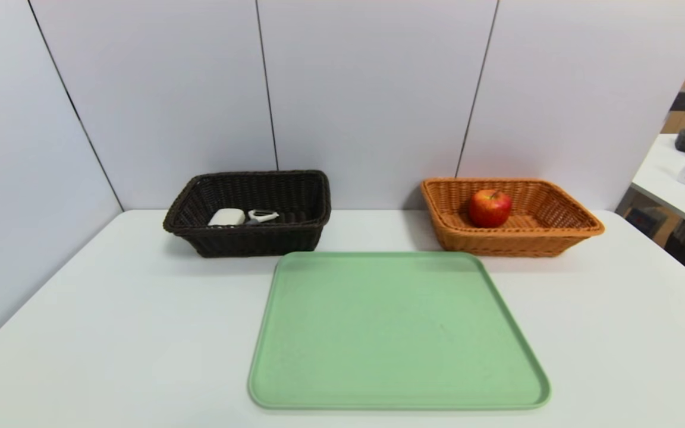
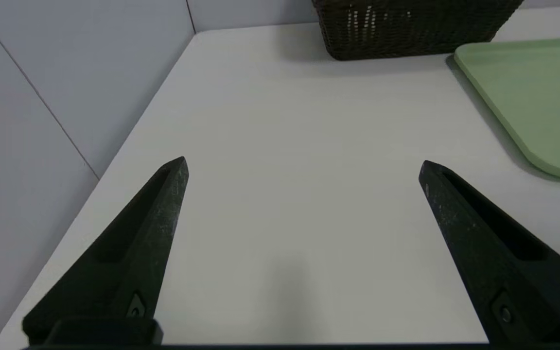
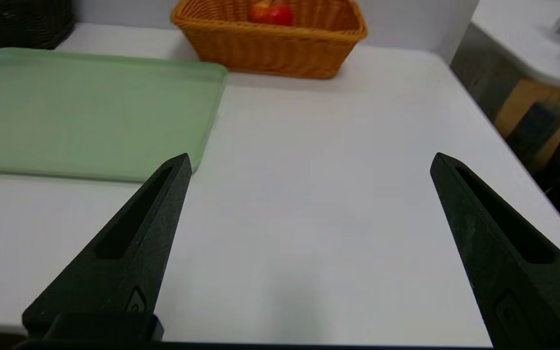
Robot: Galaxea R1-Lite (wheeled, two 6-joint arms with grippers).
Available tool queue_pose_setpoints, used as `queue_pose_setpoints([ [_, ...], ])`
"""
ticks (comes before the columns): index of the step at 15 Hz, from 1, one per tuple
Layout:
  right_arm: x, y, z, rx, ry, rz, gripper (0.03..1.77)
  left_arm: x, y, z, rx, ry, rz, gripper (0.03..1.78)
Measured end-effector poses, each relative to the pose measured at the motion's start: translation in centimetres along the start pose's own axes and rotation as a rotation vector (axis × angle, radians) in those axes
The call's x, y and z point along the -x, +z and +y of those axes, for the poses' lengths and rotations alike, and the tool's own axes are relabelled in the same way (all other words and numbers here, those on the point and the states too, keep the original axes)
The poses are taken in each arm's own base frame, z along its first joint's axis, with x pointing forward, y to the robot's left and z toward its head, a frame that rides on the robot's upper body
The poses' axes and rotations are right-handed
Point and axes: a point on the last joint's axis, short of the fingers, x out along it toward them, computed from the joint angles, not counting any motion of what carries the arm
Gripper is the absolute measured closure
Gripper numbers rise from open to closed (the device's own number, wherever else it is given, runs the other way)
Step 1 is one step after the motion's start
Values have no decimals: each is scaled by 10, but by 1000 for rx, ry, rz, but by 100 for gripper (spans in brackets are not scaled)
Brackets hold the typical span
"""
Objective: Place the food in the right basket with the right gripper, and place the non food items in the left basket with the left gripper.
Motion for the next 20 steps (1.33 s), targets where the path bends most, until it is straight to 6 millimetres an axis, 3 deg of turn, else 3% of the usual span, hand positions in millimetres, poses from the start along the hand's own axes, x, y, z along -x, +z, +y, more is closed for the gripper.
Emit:
queue_pose_setpoints([
  [4, -29, -32, 3, 74, -34, -109, 10, -12, -12, -2, -45, -7, -70, 12],
  [8, -39, -53, 6, 67, -9, -93, 10, -21, -26, -4, -85, -22, -114, 12],
  [14, -40, -63, 8, -8, 41, -6, 10, -22, -42, -7, -81, -109, 6, 12],
  [20, -39, -62, 8, -47, 31, -11, 10, -22, -42, -7, -26, -109, 11, 12],
])
